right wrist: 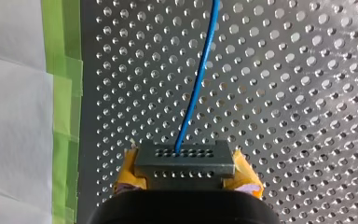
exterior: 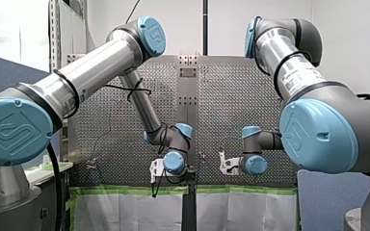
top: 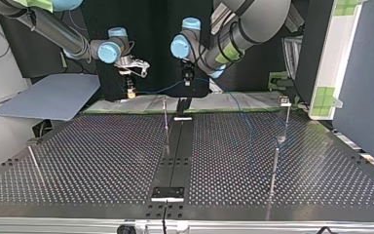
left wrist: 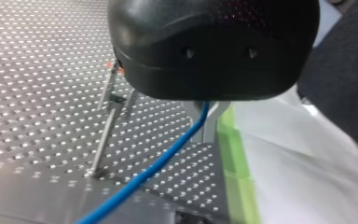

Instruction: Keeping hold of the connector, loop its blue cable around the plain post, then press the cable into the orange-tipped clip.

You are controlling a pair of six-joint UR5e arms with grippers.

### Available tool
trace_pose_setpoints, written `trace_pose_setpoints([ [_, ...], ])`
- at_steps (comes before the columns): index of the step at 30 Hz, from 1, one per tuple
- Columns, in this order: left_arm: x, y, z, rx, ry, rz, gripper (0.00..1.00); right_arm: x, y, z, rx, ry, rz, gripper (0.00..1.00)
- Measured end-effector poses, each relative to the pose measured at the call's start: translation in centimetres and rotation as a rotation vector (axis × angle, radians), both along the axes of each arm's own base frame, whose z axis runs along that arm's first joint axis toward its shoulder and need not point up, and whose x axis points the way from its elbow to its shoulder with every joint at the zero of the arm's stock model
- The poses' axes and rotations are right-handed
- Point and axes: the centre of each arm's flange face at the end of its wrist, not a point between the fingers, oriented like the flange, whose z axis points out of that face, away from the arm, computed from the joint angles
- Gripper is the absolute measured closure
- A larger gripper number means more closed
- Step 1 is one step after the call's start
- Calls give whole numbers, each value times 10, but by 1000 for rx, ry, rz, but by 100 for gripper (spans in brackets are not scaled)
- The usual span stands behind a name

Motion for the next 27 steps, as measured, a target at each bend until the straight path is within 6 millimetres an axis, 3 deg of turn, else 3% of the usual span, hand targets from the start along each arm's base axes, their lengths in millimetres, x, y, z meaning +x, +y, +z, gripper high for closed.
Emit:
trace_pose_setpoints([
  [27,66,-20,19,-193,-199,-10,100,-24,-34,9,15,-16,-65,100],
])
